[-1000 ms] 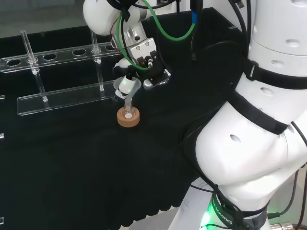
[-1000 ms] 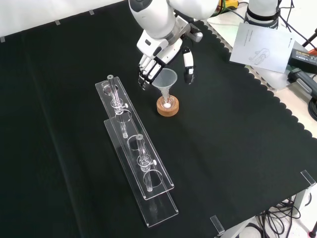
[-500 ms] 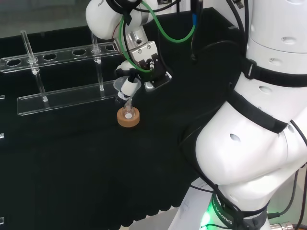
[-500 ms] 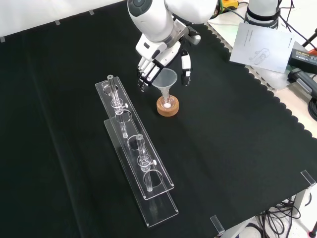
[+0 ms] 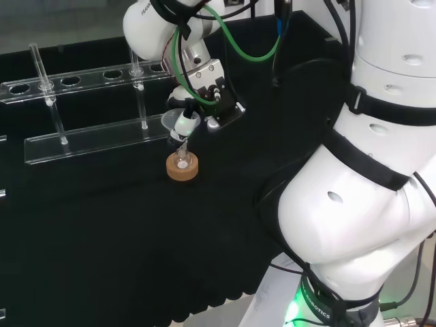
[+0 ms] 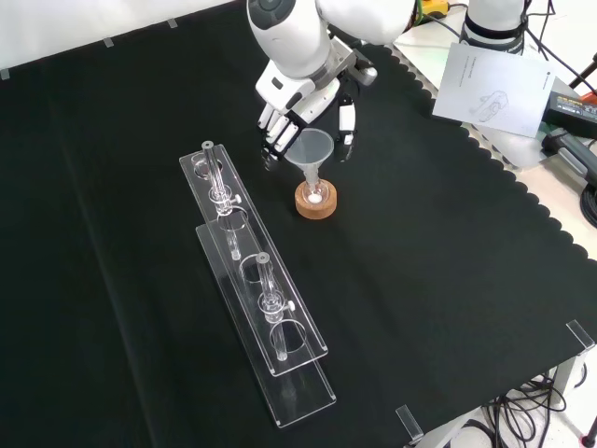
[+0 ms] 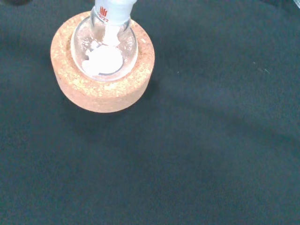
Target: Remove the funnel from the round-bottom flask.
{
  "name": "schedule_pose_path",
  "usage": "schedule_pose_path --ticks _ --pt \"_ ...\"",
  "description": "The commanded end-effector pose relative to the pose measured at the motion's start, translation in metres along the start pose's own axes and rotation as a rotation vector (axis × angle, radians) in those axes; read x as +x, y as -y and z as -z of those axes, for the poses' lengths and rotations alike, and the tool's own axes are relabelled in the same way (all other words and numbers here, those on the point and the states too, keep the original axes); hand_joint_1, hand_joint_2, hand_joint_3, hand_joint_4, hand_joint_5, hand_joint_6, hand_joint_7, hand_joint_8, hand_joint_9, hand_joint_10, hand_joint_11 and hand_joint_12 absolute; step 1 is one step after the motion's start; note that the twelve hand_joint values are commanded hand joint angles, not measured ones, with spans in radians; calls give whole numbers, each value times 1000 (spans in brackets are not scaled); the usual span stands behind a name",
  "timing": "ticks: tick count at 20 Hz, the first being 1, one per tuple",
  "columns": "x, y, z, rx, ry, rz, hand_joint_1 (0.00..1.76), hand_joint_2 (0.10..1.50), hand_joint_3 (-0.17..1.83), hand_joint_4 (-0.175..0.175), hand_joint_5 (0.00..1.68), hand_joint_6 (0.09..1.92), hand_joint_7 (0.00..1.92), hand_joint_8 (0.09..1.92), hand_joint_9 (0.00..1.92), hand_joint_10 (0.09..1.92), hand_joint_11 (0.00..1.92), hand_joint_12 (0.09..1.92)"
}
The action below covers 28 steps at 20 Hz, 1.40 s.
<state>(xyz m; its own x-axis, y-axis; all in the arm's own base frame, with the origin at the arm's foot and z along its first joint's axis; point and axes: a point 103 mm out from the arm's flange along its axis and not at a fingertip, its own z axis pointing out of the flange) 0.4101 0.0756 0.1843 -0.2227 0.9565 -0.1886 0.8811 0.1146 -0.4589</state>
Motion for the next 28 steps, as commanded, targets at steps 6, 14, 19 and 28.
schedule_pose_path --ticks 6,14,19,28 --pt "3 -2 0 -1 26 -5 625 807 236 -24 320 87 284 702 678 594 486 1373" --pt "7 -1 6 -42 87 -30 679 844 344 -33 493 87 478 672 896 493 578 1292" --pt "8 1 11 -48 83 -25 734 850 381 -30 634 108 556 670 960 468 637 1253" --pt "1 13 35 -86 78 -35 779 846 400 -31 669 135 573 672 990 468 656 1240"
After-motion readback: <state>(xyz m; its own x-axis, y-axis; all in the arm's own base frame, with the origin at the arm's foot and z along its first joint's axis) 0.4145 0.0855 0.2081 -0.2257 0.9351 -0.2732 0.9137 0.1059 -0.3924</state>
